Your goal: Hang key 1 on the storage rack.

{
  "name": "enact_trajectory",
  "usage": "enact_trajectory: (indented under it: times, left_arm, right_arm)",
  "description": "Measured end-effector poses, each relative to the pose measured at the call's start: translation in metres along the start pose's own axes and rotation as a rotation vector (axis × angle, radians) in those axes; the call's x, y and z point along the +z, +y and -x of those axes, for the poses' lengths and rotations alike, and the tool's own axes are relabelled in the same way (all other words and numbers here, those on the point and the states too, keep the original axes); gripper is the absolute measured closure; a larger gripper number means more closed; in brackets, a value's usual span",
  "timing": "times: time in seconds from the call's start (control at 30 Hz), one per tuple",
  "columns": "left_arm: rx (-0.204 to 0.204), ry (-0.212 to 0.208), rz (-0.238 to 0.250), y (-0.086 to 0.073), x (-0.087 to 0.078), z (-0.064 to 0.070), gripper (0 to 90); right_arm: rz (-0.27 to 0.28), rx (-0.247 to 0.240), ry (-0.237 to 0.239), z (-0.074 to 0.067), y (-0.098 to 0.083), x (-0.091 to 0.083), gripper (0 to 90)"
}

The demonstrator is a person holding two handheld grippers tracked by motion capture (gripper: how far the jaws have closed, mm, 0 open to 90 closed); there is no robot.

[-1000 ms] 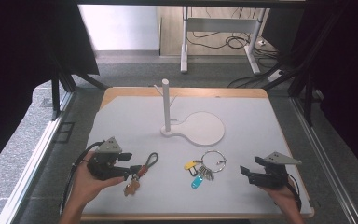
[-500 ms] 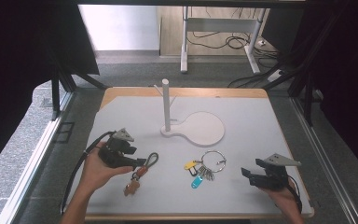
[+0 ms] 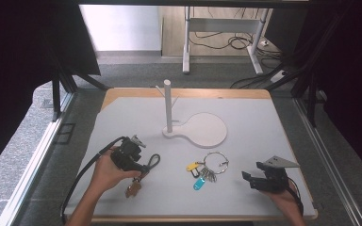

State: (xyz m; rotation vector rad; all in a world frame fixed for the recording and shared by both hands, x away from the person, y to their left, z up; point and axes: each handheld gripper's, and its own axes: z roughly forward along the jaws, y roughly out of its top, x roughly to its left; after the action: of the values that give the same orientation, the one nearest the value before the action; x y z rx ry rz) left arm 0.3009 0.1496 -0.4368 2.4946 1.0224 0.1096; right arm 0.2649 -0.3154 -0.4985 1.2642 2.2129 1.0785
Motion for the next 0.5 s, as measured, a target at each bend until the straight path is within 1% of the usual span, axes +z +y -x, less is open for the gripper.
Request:
enact_trajectory:
  times: [0.17, 0.23, 0.27, 0.3, 0.47, 0.5]
  left_arm:
    - [0.000, 0.005, -0.022, -0.003, 0.006, 0.000, 42.8]
    - [-0.006, 0.004, -0.031, -0.004, 0.008, 0.000, 43.1]
    - [-0.001, 0.003, -0.034, -0.004, 0.009, -0.001, 43.1]
    - [-0.008, 0.001, -0.038, -0.005, 0.011, -0.001, 43.3]
    - [0.000, 0.002, -0.076, -0.004, 0.019, -0.002, 44.3]
    - [0.004, -0.001, -0.097, -0.003, 0.023, -0.003, 44.6]
  right_arm:
    - [-0.011, 0.001, -0.001, -0.001, -0.001, 0.002, 25.9]
    - [-0.016, -0.005, 0.002, -0.002, -0.001, 0.003, 25.9]
    - [-0.016, -0.005, 0.002, -0.002, -0.001, 0.003, 25.9]
    - [-0.017, -0.005, 0.002, -0.002, -0.001, 0.003, 25.9]
    - [-0.022, -0.005, 0.000, -0.001, -0.002, 0.004, 25.9]
    - [-0.023, -0.002, 0.000, -0.001, -0.002, 0.004, 25.9]
